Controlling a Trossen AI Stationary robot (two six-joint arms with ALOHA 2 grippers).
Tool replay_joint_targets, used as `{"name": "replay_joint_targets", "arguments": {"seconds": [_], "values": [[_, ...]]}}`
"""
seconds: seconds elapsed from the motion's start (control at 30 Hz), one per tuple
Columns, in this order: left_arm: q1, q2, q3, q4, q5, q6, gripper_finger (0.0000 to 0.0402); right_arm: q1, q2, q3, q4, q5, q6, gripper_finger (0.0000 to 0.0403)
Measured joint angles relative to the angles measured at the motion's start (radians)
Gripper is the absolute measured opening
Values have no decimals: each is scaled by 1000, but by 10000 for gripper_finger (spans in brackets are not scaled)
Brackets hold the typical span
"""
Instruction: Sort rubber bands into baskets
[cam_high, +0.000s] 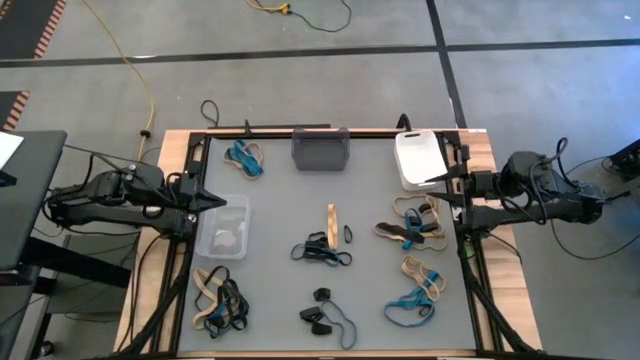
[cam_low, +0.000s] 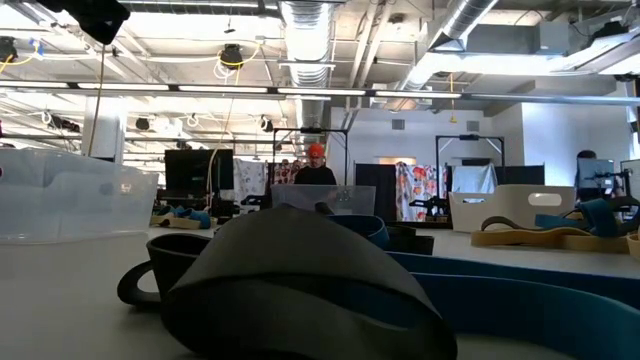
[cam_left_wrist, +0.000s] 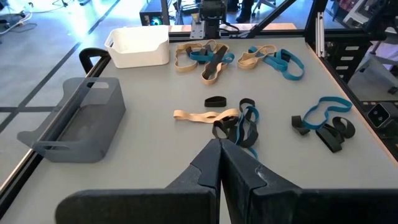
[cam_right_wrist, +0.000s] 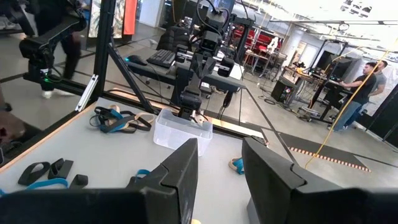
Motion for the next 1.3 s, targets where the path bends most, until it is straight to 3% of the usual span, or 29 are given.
{"name": "replay_joint_targets", "arguments": {"seconds": [0.93, 1.3], "values": [[0, 0, 0, 0, 0, 0, 0, 0, 0, 0, 0, 0, 7, 154], [0, 0, 0, 0, 0, 0, 0, -1, 10, -1, 47, 1, 251, 154]]}}
